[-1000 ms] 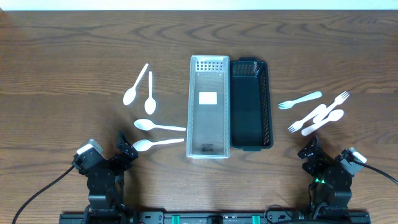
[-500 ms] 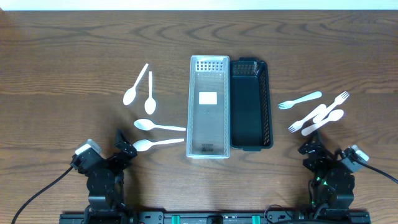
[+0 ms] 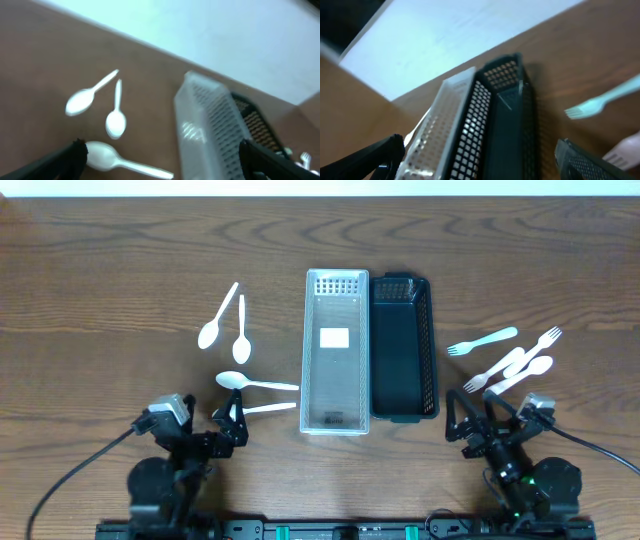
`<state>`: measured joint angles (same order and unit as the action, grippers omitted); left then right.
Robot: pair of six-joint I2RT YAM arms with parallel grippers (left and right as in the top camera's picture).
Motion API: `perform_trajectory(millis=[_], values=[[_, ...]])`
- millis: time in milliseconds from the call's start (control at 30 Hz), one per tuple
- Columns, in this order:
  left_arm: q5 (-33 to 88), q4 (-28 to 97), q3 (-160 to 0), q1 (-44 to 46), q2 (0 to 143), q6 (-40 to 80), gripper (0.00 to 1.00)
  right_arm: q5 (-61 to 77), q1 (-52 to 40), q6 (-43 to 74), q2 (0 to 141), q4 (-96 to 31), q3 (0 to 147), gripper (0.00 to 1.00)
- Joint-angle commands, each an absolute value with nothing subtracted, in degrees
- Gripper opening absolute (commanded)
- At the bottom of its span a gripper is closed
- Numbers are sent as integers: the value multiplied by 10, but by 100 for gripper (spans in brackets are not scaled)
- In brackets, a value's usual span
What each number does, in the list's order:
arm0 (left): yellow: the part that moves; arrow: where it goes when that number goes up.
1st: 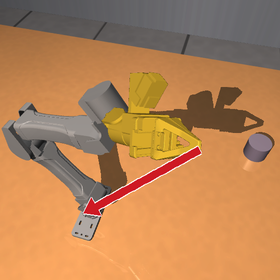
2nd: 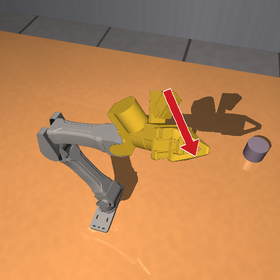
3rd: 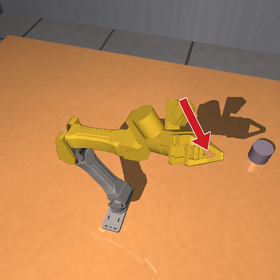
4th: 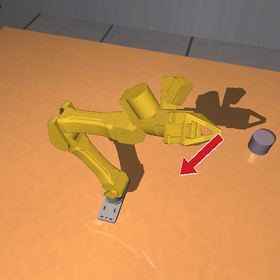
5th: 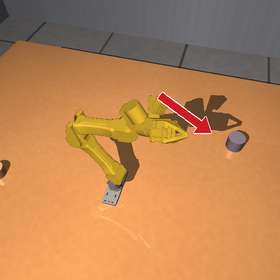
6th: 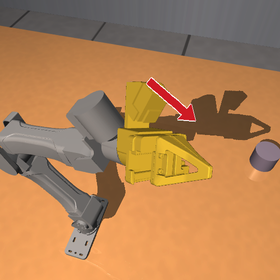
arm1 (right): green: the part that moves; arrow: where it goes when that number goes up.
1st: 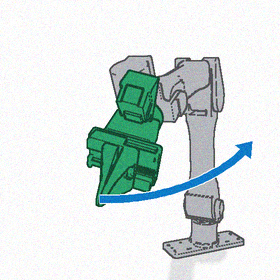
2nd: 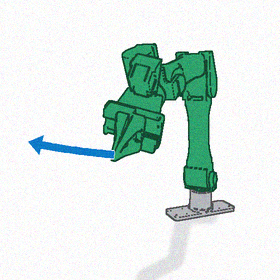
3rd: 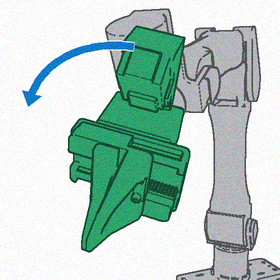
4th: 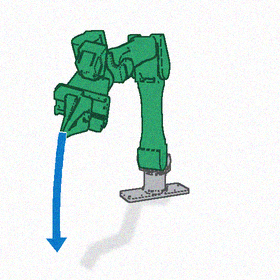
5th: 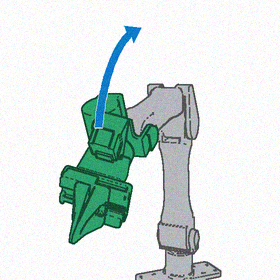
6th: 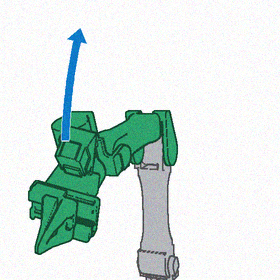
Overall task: Pack container
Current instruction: 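Move the right gripper over the white spoon among the forks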
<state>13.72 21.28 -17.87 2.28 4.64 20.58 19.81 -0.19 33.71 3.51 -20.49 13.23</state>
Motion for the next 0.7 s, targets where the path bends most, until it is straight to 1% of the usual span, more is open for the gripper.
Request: perform_trajectory(millis=[0,200,400,533,667], values=[[159,246,-280,20,114,130,98,229,-8,246,94,-222,206,99],[147,339,-435,20,293,90,98,213,-8,150,269,-307,345,99],[108,427,-571,20,453,83,98,116,-8,112,453,-431,511,99],[108,463,-625,20,536,83,98,33,-8,89,590,-534,647,99],[109,471,-633,20,586,83,98,-41,-6,90,693,-598,735,99]])
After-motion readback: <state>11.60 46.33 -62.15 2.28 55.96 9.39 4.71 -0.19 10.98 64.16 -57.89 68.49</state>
